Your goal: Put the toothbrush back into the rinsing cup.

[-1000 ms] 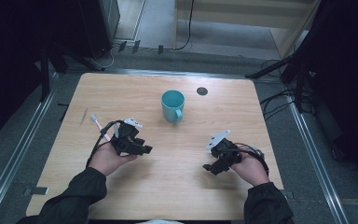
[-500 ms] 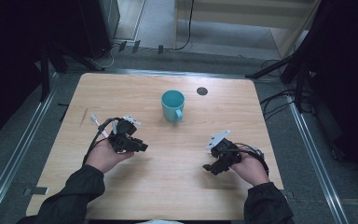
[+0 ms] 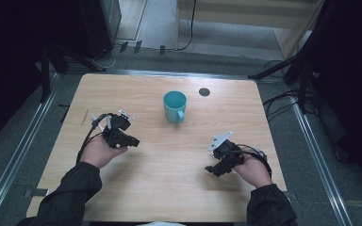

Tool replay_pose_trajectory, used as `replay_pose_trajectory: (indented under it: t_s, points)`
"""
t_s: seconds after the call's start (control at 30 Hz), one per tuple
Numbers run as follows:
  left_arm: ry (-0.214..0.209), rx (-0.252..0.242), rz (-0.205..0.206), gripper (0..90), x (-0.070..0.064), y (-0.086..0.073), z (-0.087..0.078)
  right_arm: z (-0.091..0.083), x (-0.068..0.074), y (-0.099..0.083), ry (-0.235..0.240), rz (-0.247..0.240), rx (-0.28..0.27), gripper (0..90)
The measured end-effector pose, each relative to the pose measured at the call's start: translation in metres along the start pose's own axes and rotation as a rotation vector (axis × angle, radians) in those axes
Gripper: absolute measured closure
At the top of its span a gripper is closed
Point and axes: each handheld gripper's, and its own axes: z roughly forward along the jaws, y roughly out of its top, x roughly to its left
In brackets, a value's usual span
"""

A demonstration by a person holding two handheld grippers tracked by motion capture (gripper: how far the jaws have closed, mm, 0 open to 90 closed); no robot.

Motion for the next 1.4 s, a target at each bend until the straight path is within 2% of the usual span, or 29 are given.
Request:
replay_pose_trajectory:
  t_s: [0.17, 0.43, 0.9, 1.4]
  points:
    - [0.005, 0.046, -0.046, 79.5, 0.012, -0.001, 0.003, 0.000, 0.001, -0.001, -0.001, -0.001, -0.001, 20.3]
    - [0.027, 0.089, -0.084, 88.7, 0.029, -0.004, 0.001, -0.001, 0.001, -0.003, -0.004, 0.004, -0.001, 20.3]
    - [0.050, 0.149, -0.179, 89.4, 0.050, -0.011, 0.006, -0.001, 0.001, -0.002, 0.000, -0.001, 0.002, 20.3]
    - [0.056, 0.183, -0.201, 89.3, 0.056, -0.014, 0.011, -0.001, 0.002, -0.002, 0.003, -0.005, 0.005, 20.3]
